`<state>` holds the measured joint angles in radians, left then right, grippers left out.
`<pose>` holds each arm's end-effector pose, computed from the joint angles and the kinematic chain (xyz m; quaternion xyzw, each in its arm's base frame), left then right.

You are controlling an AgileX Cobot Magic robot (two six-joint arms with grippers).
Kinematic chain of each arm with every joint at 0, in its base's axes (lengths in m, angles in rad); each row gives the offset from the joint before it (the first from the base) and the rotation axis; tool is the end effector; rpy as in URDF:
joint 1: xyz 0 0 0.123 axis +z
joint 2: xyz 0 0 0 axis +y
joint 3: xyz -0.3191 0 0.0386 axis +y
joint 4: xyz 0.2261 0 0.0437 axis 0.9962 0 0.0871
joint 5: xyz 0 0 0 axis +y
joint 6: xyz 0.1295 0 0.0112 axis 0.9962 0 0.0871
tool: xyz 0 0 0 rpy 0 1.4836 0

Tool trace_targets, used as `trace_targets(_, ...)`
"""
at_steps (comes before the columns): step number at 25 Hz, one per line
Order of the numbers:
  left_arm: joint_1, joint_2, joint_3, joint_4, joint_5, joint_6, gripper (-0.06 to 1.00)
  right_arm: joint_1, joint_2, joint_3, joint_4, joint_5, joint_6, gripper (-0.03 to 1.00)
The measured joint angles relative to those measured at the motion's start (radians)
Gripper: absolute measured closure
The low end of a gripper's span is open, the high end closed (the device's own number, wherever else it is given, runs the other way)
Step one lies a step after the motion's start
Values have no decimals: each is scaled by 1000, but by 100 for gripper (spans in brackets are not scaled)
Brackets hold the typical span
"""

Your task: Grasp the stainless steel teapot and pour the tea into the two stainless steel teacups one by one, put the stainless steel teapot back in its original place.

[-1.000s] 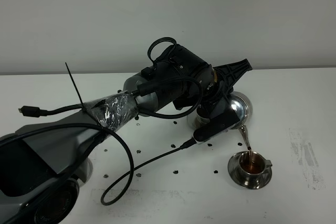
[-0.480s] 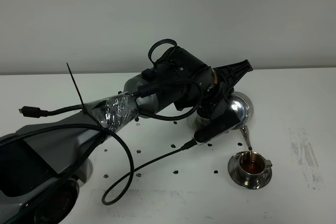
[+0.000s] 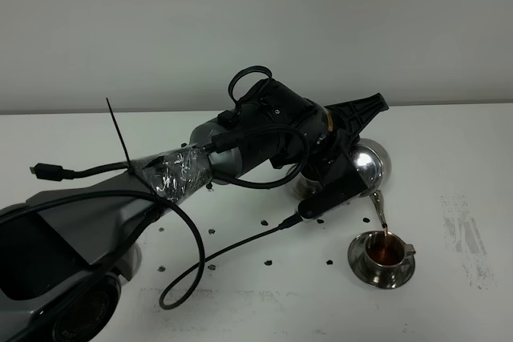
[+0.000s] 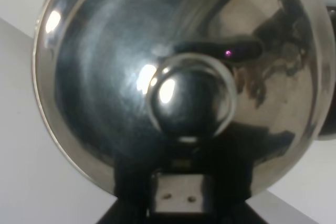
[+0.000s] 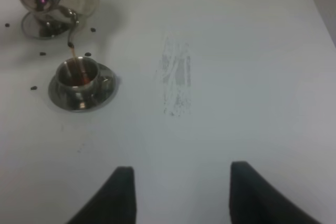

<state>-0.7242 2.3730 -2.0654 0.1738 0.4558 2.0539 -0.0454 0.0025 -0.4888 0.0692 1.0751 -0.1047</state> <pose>0.4458 -0.3811 0.2097 0.8931 0.1095 0.3195 0.2971 -0.0254 0.0091 0.2443 -0.0268 0.8595 -0.0037 0.5103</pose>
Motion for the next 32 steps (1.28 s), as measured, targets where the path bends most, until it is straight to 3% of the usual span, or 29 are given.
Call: trace_targets(32, 0, 0, 0, 0, 1, 4, 69, 0, 0, 0, 0, 0, 0, 54)
